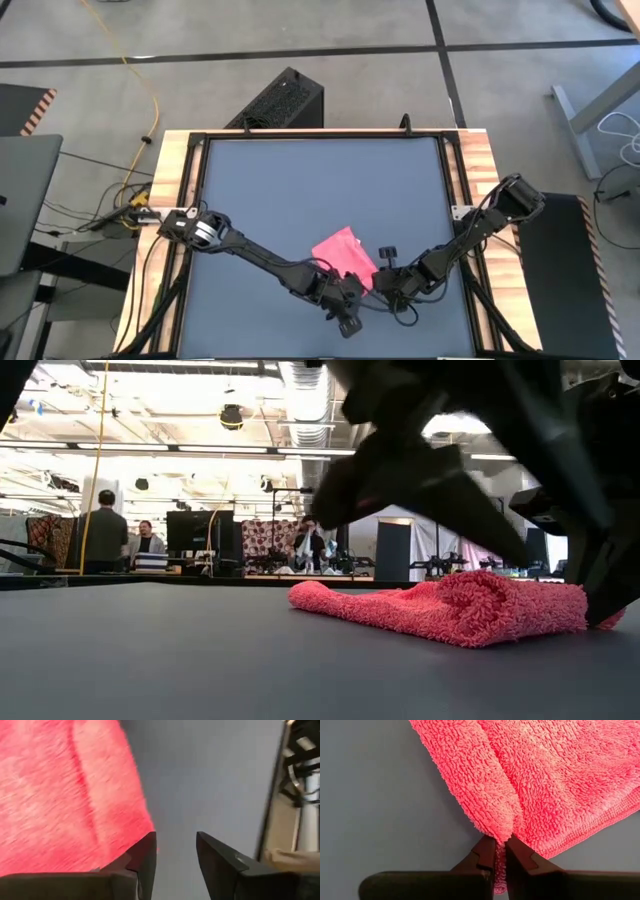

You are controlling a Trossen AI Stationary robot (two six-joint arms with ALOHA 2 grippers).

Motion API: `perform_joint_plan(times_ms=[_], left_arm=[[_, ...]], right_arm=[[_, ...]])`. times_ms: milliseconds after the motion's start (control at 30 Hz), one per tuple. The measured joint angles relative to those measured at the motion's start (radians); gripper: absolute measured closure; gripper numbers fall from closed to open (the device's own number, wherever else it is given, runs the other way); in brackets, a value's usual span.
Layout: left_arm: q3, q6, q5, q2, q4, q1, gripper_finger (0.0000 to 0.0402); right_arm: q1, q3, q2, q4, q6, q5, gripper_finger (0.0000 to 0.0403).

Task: Roll towel
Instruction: Roll the pink towel

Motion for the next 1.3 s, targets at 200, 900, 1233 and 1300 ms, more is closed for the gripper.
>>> perform_joint_plan(times_ms=[200, 900, 1233, 1300], left_arm=[[0.005, 0.086, -0.057, 0.000, -0.149, -0.027, 0.0282], [0.299, 0.287, -0.069, 0.150, -0.266, -0.041, 0.0288], [0.489, 0.254, -0.171, 0.252, -0.533, -0.015, 0.0288], [0.508, 0.252, -0.171, 0.249, -0.529, -0.023, 0.0288]], right_arm=[[0.000, 0.000, 0.000, 0.001, 0.001, 0.000, 0.0358], [-0.026, 0.000, 0.000, -0.003, 0.002, -0.012, 0.0357], [-0.023, 0.000, 0.000, -0.003, 0.025, -0.016, 0.0357], [-0.024, 0.000, 0.000, -0.005, 0.025, -0.016, 0.0357]])
